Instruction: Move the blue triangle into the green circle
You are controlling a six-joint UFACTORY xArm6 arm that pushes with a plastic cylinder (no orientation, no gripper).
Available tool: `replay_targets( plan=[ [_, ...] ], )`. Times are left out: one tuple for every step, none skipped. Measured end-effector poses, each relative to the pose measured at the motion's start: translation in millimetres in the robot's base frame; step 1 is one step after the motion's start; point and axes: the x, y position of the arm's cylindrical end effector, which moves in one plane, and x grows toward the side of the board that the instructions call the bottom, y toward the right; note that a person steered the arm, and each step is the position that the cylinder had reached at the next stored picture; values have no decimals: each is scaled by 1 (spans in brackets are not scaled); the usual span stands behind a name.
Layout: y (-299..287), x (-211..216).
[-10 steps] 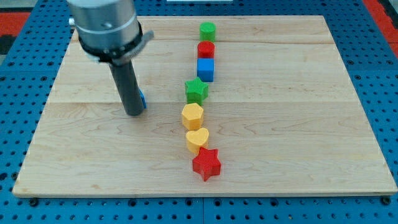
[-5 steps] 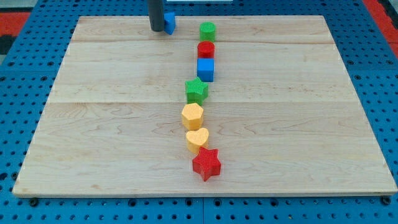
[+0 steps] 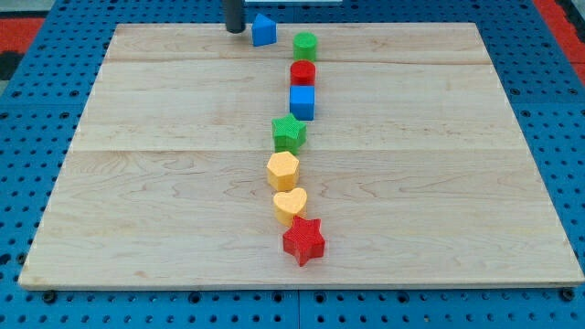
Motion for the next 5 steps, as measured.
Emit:
replay_targets(
  plan=[
    [39, 0],
    [68, 0],
    [65, 1],
    [52, 24],
    [49, 46]
  ],
)
